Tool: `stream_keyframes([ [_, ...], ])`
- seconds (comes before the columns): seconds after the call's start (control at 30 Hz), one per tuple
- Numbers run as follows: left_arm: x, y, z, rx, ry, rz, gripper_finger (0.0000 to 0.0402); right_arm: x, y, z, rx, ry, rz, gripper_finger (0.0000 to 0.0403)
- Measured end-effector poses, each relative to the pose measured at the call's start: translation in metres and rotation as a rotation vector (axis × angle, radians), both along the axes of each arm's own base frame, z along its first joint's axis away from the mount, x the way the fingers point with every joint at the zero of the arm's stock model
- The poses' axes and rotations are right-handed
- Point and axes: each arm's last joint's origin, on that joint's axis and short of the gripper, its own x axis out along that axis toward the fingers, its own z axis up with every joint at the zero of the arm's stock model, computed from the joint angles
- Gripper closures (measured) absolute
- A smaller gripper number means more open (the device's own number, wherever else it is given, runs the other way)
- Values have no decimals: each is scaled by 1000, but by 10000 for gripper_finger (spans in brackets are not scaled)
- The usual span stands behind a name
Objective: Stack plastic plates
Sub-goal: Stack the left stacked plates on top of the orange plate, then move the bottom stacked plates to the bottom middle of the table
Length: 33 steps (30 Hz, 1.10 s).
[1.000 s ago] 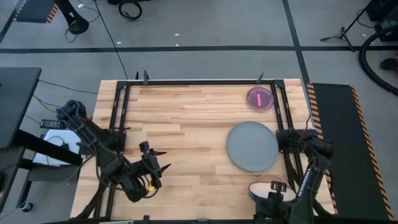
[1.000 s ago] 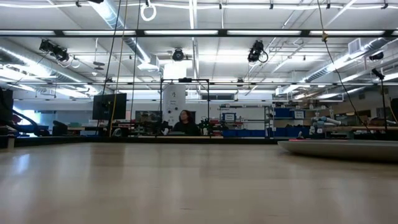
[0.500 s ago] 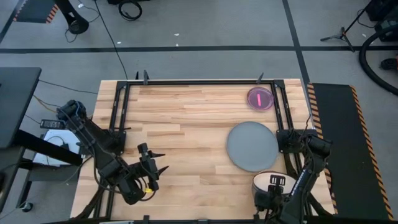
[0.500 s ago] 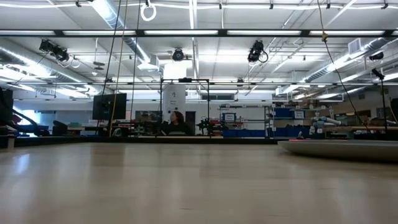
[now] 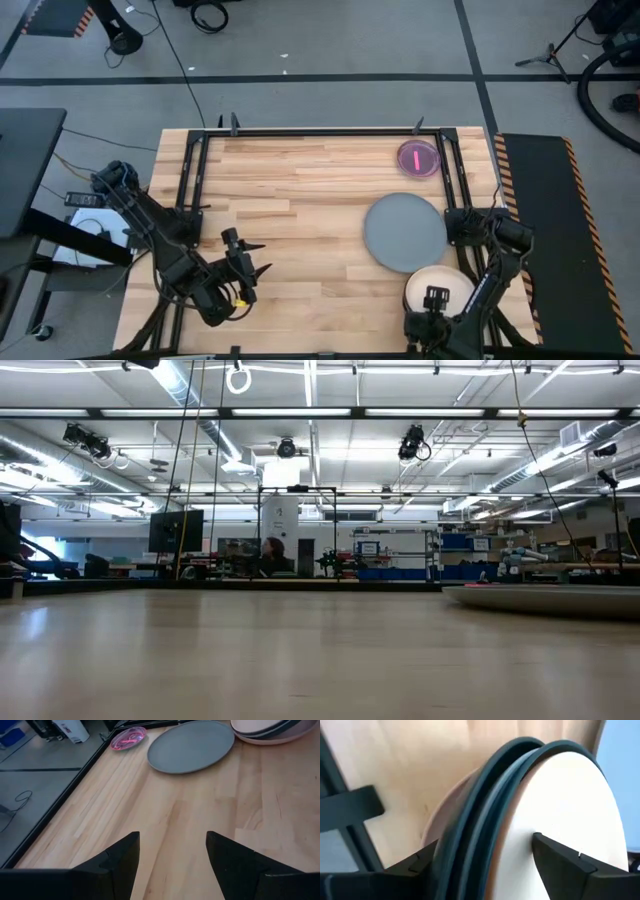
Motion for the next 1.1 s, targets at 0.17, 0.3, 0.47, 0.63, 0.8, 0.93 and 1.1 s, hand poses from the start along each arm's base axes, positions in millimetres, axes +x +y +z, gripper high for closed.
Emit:
stream_keyframes([
  [0.17,-1,-1,0,0,0,-3,169,2,-3,1,-20,17,-24,133],
  [0.3,-2,-2,0,-1,0,-11,169,4,-1,1,6,16,-30,132],
  [0.47,-4,-4,0,0,0,-21,169,5,5,0,98,67,-54,129],
  [0.63,-4,-4,0,1,2,-21,169,5,7,3,145,147,-73,121],
  [0.8,-4,-4,0,2,2,-21,169,18,7,13,172,97,-84,120],
  [0.93,-4,-4,0,0,1,-20,169,26,4,18,140,25,-68,124],
  [1.1,-4,-4,0,0,1,-20,169,28,1,18,105,-8,-63,128],
])
